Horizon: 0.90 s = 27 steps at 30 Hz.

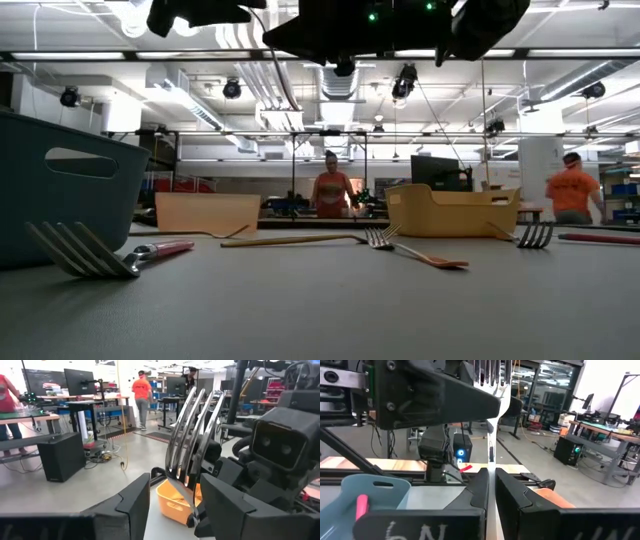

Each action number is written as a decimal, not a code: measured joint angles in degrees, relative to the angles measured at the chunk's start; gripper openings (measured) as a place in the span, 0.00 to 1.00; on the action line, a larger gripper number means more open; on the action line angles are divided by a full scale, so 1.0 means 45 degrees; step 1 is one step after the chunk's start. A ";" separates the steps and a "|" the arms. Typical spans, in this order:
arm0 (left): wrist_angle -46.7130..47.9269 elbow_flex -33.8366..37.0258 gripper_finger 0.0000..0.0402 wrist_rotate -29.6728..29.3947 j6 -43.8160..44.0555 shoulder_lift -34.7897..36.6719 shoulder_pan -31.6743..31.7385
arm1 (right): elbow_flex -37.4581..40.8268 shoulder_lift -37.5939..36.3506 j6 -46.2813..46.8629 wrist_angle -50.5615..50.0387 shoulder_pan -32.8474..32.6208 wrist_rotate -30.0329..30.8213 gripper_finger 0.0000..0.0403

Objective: Sort silverware by color (type)
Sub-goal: Put the orange fork into the orange bin

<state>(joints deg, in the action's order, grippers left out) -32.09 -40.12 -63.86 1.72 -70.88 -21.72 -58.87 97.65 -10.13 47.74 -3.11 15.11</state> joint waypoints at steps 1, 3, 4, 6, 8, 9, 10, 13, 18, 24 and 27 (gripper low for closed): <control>-0.0078 0.0000 0.37 0.0001 0.0000 -0.0062 0.0036 | 0.0000 0.0000 0.0000 -0.0107 0.0000 0.0005 0.03; -0.0313 0.0000 0.32 -0.0013 -0.0012 -0.0189 0.0083 | 0.0005 0.0000 0.0000 -0.0293 0.0000 0.0337 0.03; -0.0456 0.0000 0.28 -0.0022 -0.0049 -0.0247 0.0106 | 0.0005 0.0000 -0.0003 -0.0369 0.0000 0.0612 0.03; -0.0684 0.0000 0.20 -0.0108 -0.0118 -0.0389 0.0153 | 0.0005 0.0000 -0.0045 -0.0517 0.0000 0.0946 0.03; -0.0940 0.0000 0.10 -0.0352 -0.0126 -0.0516 0.0181 | 0.0005 0.0000 -0.0052 -0.0579 -0.0005 0.1223 0.03; -0.1072 0.0000 0.05 -0.0383 -0.0133 -0.0584 0.0180 | 0.0005 0.0000 -0.0042 -0.0610 0.0000 0.1233 0.03; -0.1221 0.0000 0.03 -0.0379 -0.0168 -0.0628 0.0176 | 0.0005 0.0000 -0.0018 -0.0620 0.0000 0.1229 0.03; -0.1450 0.0000 0.01 -0.0379 -0.0273 -0.0748 0.0176 | 0.0005 0.0000 -0.0014 -0.0656 -0.0001 0.1235 0.03; -0.1425 0.0000 0.00 -0.0350 -0.0380 -0.0756 0.0185 | 0.0005 0.0000 0.0125 -0.0869 0.0000 0.1263 0.05; -0.1451 -0.0060 0.00 -0.0133 -0.1404 -0.0628 0.0100 | 0.0019 -0.0005 0.0687 -0.1603 0.0044 0.0558 0.22; -0.1019 -0.0063 0.00 0.1325 -0.2298 -0.0620 0.0031 | 0.0019 -0.0015 0.0730 -0.1601 0.0036 -0.0752 0.31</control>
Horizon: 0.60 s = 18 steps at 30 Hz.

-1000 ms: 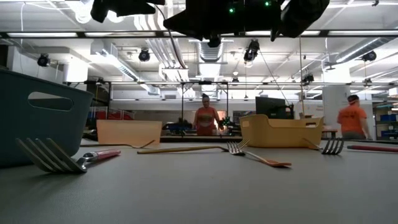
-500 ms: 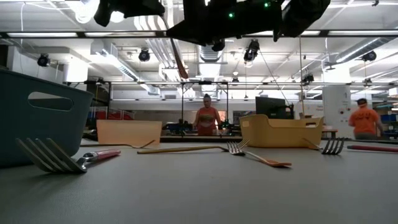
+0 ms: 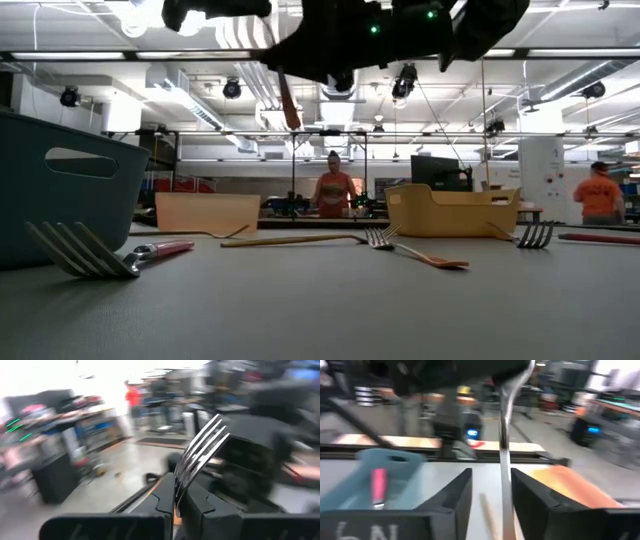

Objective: Sort silverware by color (type)
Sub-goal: Put the orange fork into the orange bin

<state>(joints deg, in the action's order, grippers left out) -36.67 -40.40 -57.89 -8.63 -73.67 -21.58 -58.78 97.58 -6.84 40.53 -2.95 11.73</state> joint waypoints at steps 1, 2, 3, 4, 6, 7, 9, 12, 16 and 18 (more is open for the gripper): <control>0.0250 0.0000 0.00 0.0664 -0.0306 0.0011 -0.0001 | 0.0000 0.0000 -0.0002 -0.0005 -0.0002 -0.0452 0.33; 0.0603 0.0000 0.00 0.1295 -0.0602 0.0031 -0.0009 | 0.0000 0.0000 -0.0016 -0.0023 -0.0002 -0.0943 0.35; 0.1035 0.0000 0.00 0.1834 -0.0869 0.0049 -0.0016 | 0.0000 0.0000 -0.0021 -0.0053 -0.0002 -0.1430 0.37; 0.1392 0.0000 0.00 0.2174 -0.1005 0.0049 -0.0016 | 0.0000 0.0000 -0.0028 -0.0068 -0.0007 -0.1841 0.38; 0.1937 0.0000 0.00 0.2386 -0.1038 0.0075 -0.0006 | 0.0000 -0.0018 -0.0114 -0.0222 -0.0002 -0.2428 0.40; 0.2137 0.0000 0.00 0.2395 -0.0949 0.0129 -0.0006 | 0.0000 -0.0041 -0.0138 -0.0362 -0.0002 -0.2555 0.41; 0.2401 0.0000 0.00 0.2400 -0.0682 0.0283 -0.0006 | 0.0000 -0.0065 -0.0162 -0.0651 -0.0002 -0.2601 0.41; 0.2595 0.0000 0.00 0.2439 -0.0302 0.0576 -0.0006 | 0.0000 -0.0092 -0.0357 -0.1126 -0.0002 -0.2611 0.39; 0.3213 -0.0005 0.00 0.3107 0.0263 0.1197 -0.0006 | 0.0000 -0.0092 -0.0516 -0.1277 -0.0002 -0.2711 0.32; 0.3876 -0.0005 0.00 0.3534 0.0672 0.1454 -0.0006 | 0.0000 -0.0092 -0.0635 -0.1278 -0.0002 -0.2722 0.27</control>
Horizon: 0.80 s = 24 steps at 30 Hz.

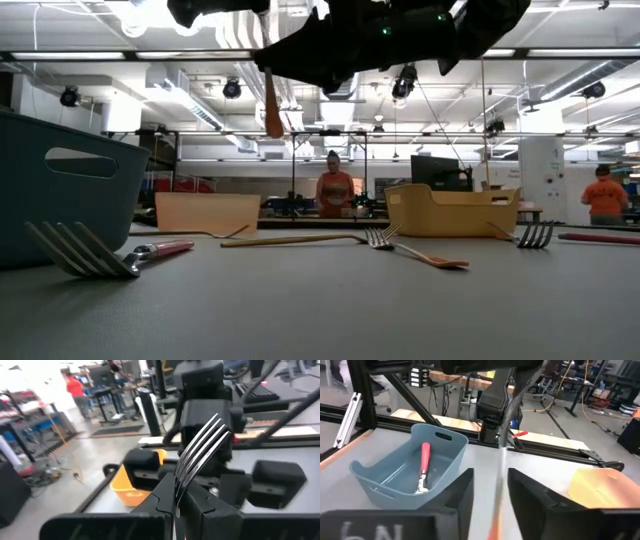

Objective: Sort silverware by color (type)
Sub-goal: Put the orange fork into the orange bin

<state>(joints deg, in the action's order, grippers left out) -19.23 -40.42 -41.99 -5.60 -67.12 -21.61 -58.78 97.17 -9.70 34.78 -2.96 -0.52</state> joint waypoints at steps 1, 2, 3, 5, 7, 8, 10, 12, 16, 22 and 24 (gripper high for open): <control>0.0280 0.0000 0.00 0.0161 0.0169 0.0125 0.0005 | 0.0000 0.0000 -0.0037 -0.0014 0.0000 -0.0014 0.24; 0.0505 0.0000 0.00 0.0254 0.0314 0.0242 0.0010 | 0.0000 0.0000 -0.0042 -0.0024 0.0000 -0.0019 0.20; 0.0654 0.0000 0.00 0.0252 0.0388 0.0328 0.0014 | 0.0000 0.0000 -0.0051 -0.0024 0.0000 -0.0028 0.16; 0.0717 0.0000 0.00 0.0252 0.0421 0.0382 0.0029 | 0.0000 0.0000 -0.0079 -0.0010 0.0000 -0.0021 0.08; 0.0616 0.0000 0.00 0.0259 0.0421 0.0382 0.0029 | 0.0000 0.0000 -0.0087 -0.0001 0.0000 -0.0024 0.04; 0.0548 0.0000 0.00 0.0253 0.0419 0.0381 0.0029 | 0.0000 0.0000 -0.0088 0.0033 0.0000 -0.0032 0.03; 0.0464 0.0000 0.00 0.0255 0.0462 0.0362 0.0029 | -0.0005 0.0000 -0.0155 0.0059 0.0000 -0.0032 0.03; 0.0482 0.0000 0.00 0.0255 0.0693 0.0352 0.0029 | -0.0003 0.0000 -0.0345 0.0058 0.0000 -0.0036 0.02; 0.0459 0.0000 0.00 0.0245 0.1044 0.0352 0.0029 | -0.0005 0.0000 -0.0520 0.0059 0.0000 -0.0033 0.02; 0.0411 0.0000 0.00 0.0112 0.0939 0.0352 0.0029 | -0.0005 0.0005 -0.0436 0.0138 0.0003 -0.0028 0.02; 0.0386 0.0000 0.00 0.0089 0.0936 0.0352 0.0029 | -0.0005 0.0005 -0.0318 0.0171 0.0037 -0.0030 0.02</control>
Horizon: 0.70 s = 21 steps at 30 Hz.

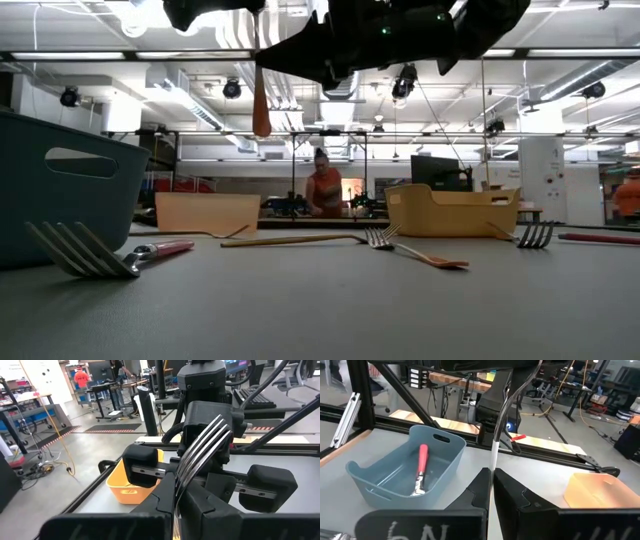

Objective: Sort silverware by color (type)
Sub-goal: Put the orange fork into the orange bin

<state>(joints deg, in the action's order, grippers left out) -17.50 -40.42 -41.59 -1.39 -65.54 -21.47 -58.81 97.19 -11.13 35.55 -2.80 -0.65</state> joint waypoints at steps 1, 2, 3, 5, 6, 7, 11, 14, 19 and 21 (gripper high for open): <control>-0.0005 0.0000 0.00 -0.0004 0.0000 0.0000 0.0000 | 0.0000 0.0000 0.0060 0.0006 0.0021 0.0002 0.02; -0.0005 0.0000 0.00 -0.0004 0.0000 0.0000 0.0000 | 0.0000 0.0000 0.0114 0.0010 0.0036 -0.0003 0.02; -0.0005 0.0000 0.00 -0.0008 0.0001 -0.0004 0.0000 | 0.0000 0.0000 0.0121 0.0009 0.0060 -0.0004 0.02; -0.0005 0.0000 0.00 -0.0024 -0.0013 -0.0005 0.0000 | 0.0000 0.0000 0.0135 0.0015 0.0129 -0.0028 0.02; -0.0005 0.0000 0.00 -0.0039 -0.0077 -0.0005 0.0005 | 0.0000 0.0000 0.0140 0.0015 0.0156 -0.0037 0.02; -0.0005 0.0000 0.00 -0.0075 -0.0104 -0.0005 0.0005 | 0.0004 0.0000 0.0151 0.0019 0.0182 -0.0037 0.02; -0.0005 0.0000 0.00 -0.0092 -0.0117 -0.0010 0.0010 | 0.0053 0.0000 0.0355 0.0070 0.0279 -0.0069 0.02; 0.0023 0.0000 0.00 -0.0213 -0.0180 -0.0018 0.0010 | 0.0151 0.0000 0.0470 0.0126 0.0323 -0.0066 0.02; 0.0034 0.0000 0.00 -0.0310 -0.0214 -0.0019 0.0005 | 0.0175 0.0000 0.0475 0.0138 0.0323 -0.0045 0.02; 0.0036 0.0000 0.00 -0.0310 -0.0210 -0.0019 0.0005 | 0.0177 0.0000 0.0475 0.0131 0.0323 -0.0032 0.02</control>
<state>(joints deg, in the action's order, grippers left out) -17.33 -40.42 -42.98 -2.33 -65.63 -21.45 -58.01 97.19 -8.99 36.14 -1.34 -0.80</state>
